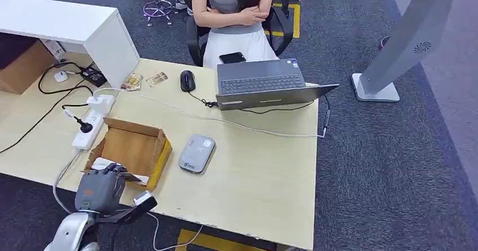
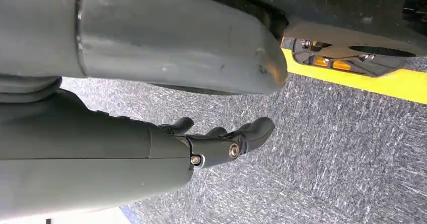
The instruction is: Pass the card to the sensor for recognition and then transmit it.
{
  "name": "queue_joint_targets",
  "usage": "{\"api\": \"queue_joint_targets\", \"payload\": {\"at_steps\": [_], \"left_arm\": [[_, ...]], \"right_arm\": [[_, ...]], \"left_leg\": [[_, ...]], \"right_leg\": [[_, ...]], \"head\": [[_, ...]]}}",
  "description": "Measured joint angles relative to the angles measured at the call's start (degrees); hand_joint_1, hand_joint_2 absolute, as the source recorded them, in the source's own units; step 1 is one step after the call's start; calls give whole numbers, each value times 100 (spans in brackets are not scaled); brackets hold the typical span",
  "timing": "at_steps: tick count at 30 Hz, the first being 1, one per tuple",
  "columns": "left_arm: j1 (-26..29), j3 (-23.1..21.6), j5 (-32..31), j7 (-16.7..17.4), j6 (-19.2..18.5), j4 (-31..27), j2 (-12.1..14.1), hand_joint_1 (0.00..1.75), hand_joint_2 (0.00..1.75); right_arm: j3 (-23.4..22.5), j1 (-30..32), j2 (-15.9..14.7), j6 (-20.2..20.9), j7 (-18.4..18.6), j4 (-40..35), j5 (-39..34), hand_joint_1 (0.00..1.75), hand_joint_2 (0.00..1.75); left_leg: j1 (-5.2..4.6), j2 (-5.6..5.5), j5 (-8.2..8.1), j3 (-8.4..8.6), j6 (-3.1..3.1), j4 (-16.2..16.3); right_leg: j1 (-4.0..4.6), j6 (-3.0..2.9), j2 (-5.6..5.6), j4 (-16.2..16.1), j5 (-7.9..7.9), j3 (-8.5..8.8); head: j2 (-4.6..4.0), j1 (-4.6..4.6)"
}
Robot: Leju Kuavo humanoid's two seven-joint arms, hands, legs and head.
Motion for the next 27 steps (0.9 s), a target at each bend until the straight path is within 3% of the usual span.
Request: {"api": "queue_joint_targets", "payload": {"at_steps": [6,10,21,27], "left_arm": [[-91,0,-20,-72,63,-17,9,175,175],[-480,-2,-42,-140,94,-44,81,175,175],[-2264,-183,-44,-151,-76,307,345,175,175],[-4033,-625,-289,-66,-190,1448,387,175,175]], "right_arm": [[0,-2,0,6,-2,0,31,0,0],[11,-8,-2,57,-4,0,99,0,0],[103,-22,-17,151,-59,0,254,0,0],[151,-71,-28,269,-77,0,372,0,0]], "left_leg": [[0,0,0,2,0,0],[1,-6,6,2,0,1],[0,-4,19,5,-2,5],[2,-20,37,-6,-2,8]], "right_leg": [[0,0,0,0,0,-2],[1,-1,-6,0,2,-1],[1,-10,-6,2,16,-7],[3,-13,-26,5,29,-6]], "head": [[0,-2],[0,0],[0,-4],[0,-2]]}}
